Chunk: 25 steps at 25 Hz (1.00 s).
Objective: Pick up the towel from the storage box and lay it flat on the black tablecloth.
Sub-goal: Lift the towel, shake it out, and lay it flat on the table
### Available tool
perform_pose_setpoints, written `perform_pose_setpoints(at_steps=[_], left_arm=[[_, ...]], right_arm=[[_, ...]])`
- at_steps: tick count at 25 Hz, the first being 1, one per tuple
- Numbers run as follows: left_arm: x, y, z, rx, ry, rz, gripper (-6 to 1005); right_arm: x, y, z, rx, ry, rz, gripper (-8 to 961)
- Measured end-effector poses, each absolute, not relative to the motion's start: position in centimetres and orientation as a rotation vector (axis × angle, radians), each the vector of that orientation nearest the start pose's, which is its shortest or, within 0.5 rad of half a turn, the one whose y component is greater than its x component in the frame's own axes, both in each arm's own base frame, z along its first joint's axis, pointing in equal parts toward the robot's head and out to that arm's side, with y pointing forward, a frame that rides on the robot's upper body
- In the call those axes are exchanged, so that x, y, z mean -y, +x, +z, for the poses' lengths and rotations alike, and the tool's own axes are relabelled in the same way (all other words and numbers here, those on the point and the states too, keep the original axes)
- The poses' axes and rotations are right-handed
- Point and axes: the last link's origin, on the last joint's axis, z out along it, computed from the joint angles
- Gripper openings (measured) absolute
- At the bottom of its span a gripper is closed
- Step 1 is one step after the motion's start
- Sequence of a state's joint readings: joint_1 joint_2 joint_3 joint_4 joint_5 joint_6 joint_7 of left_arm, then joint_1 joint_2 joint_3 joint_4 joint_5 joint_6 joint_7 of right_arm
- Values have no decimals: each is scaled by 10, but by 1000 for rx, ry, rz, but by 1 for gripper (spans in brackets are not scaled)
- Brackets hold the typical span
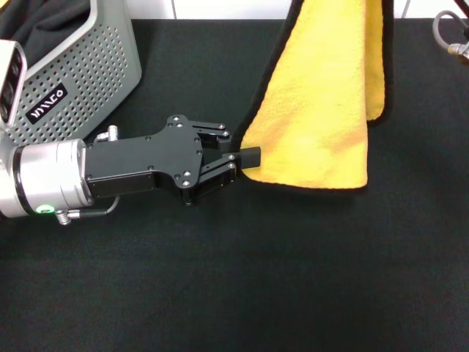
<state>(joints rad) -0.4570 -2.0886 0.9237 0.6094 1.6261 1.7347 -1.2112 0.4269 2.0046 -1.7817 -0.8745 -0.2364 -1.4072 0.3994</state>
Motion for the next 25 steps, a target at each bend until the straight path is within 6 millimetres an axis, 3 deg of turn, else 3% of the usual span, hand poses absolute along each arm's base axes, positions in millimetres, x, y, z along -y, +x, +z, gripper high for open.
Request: perform_pose_setpoints(at_steps=[15, 25], left_arm=[[-296, -232, -13, 384, -2763, -1100, 186], [-296, -230, -18, 362, -2808, -1059, 124]], right_arm=[[-329, 110, 37, 415, -1842, 1507, 15], [-329, 110, 37, 418, -1842, 1504, 15]])
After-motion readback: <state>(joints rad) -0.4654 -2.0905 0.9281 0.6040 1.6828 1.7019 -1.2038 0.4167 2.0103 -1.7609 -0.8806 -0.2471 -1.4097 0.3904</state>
